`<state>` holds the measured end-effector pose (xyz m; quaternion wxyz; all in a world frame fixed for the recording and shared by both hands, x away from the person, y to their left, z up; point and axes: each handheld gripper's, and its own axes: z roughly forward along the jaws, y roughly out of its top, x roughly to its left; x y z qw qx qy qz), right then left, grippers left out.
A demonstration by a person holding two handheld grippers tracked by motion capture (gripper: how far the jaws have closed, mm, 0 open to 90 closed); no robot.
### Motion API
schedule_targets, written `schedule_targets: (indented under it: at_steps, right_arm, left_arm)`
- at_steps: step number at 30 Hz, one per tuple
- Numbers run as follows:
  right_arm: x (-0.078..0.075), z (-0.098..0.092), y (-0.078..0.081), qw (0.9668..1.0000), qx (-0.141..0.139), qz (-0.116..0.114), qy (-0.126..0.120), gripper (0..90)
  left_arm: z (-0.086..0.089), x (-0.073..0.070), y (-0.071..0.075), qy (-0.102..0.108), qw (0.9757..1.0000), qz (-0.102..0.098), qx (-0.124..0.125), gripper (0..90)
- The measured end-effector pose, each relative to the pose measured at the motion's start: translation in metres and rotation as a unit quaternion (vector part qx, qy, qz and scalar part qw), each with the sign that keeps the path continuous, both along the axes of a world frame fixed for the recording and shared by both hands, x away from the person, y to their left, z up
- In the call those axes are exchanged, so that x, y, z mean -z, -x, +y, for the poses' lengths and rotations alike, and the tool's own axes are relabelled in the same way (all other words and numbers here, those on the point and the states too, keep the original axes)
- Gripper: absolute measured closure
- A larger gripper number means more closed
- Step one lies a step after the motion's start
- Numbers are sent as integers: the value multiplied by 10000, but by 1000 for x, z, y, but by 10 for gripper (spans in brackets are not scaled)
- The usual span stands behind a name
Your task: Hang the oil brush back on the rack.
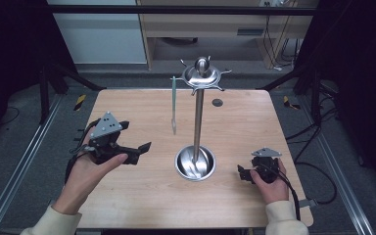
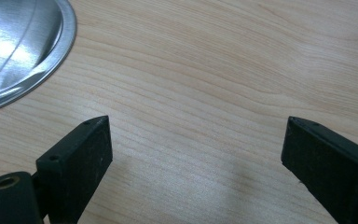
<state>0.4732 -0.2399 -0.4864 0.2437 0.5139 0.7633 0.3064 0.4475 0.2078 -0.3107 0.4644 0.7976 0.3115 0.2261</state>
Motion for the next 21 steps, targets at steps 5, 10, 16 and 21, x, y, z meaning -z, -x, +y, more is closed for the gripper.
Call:
schedule_targets:
  at_steps: [5,10,16,21]
  right_arm:
    - [0,0,0,10000,4,-13,29,93]
    - [0,0,0,10000,0,-6,23,93]
    - [0,0,0,10000,4,-5,35,93]
    - [0,0,0,10000,-2,-8,23,93]
  left_arm:
    - [7,14,-2,-81,9999,51,-90,50]
    - [16,29,-5,-150,9997,116,-178,49]
    - [21,44,-8,-367,9988,140,-280,50]
    - [24,57,-9,-556,9976,170,-370,48]
